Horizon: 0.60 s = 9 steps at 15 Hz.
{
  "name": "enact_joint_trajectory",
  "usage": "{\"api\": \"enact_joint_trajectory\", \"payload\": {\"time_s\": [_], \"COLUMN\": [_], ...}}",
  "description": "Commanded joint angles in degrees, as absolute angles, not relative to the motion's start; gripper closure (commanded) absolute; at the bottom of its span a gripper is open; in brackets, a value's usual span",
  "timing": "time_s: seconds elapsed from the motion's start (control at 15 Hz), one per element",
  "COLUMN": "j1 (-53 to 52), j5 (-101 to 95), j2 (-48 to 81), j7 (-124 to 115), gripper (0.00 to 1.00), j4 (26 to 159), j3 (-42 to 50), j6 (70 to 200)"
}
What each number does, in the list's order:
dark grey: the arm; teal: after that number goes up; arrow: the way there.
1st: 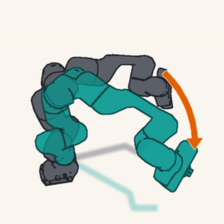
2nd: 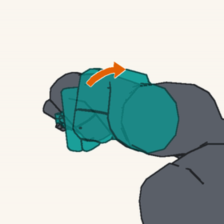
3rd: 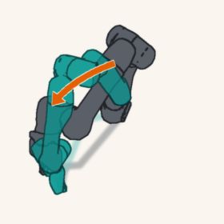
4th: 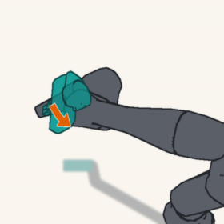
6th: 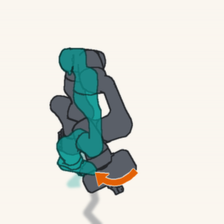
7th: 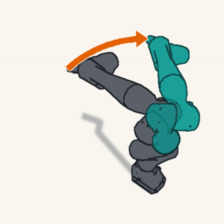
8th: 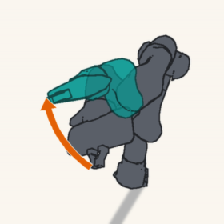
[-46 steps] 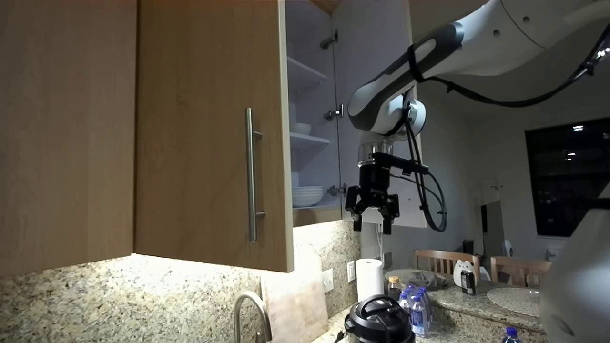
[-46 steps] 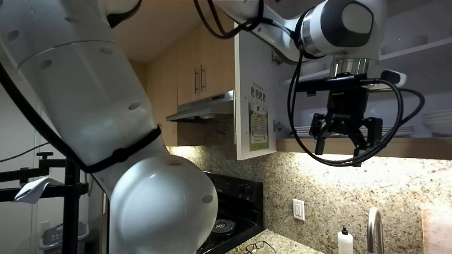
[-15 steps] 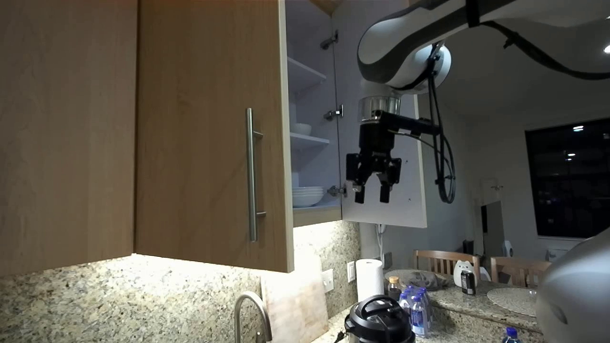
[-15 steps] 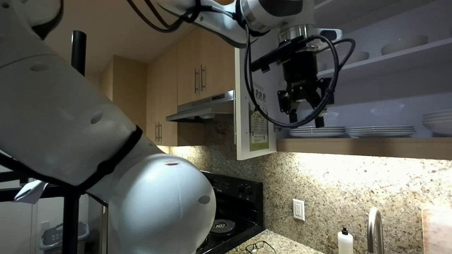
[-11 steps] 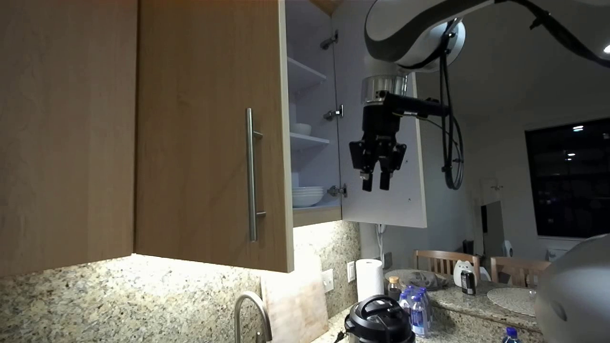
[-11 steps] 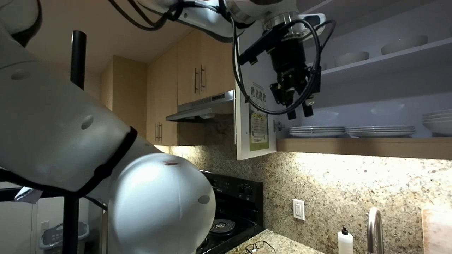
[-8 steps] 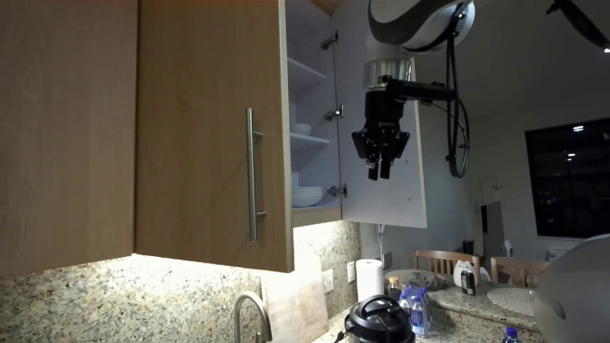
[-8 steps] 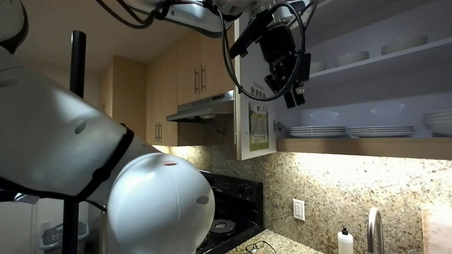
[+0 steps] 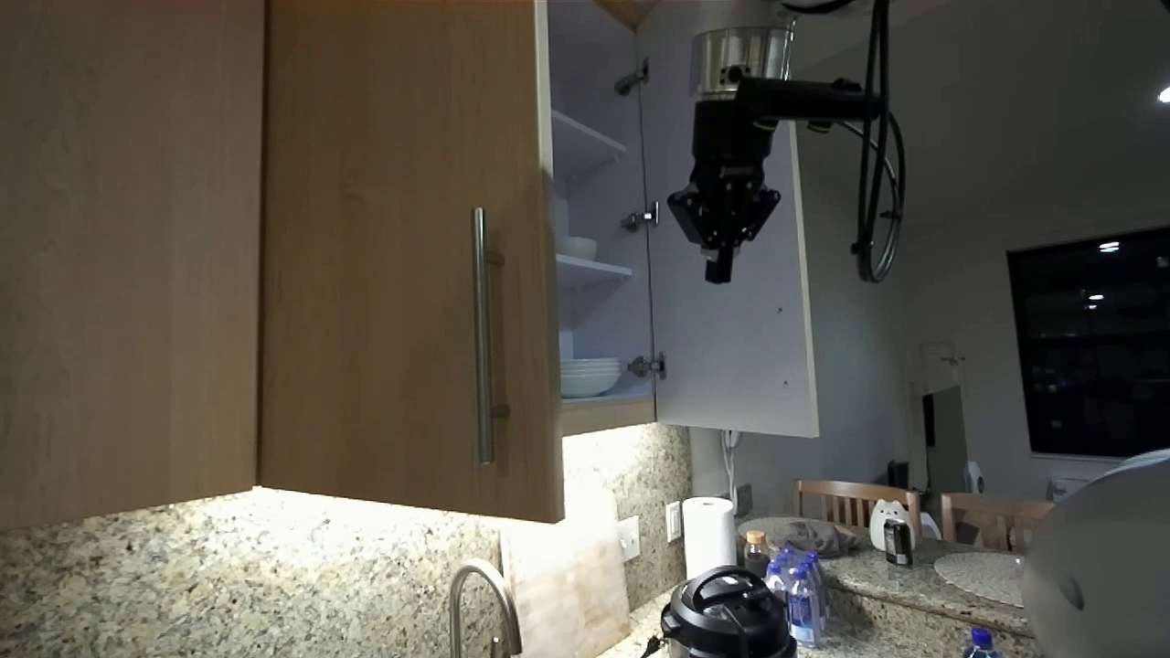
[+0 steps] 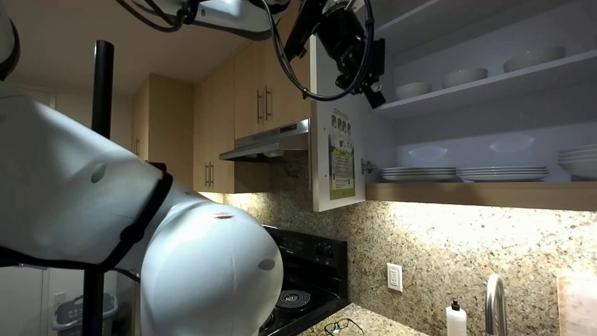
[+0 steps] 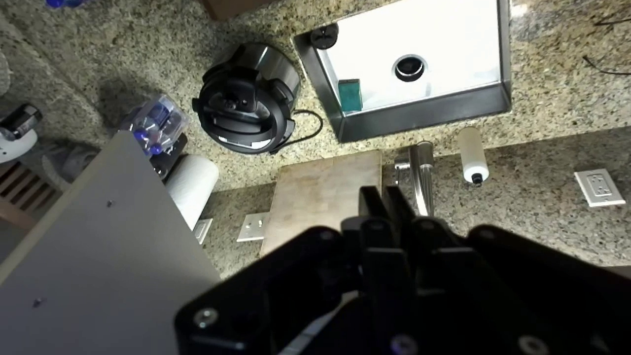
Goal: Close the cabinet door on the left
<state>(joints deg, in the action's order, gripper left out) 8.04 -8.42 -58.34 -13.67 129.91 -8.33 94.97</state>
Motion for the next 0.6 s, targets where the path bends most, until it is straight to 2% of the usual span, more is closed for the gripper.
{"api": "enact_joint_trajectory", "payload": {"time_s": [0.0,0.53], "j1": [6.6,-0.1], "j5": [-9.6,-8.5], "j2": [-60.5,-67.9], "j7": [-14.8,-12.9], "gripper": [0.92,0.92], "j4": [129.7,137.3], "j3": [-9.6,-13.4], "j6": [96.7,104.0]}}
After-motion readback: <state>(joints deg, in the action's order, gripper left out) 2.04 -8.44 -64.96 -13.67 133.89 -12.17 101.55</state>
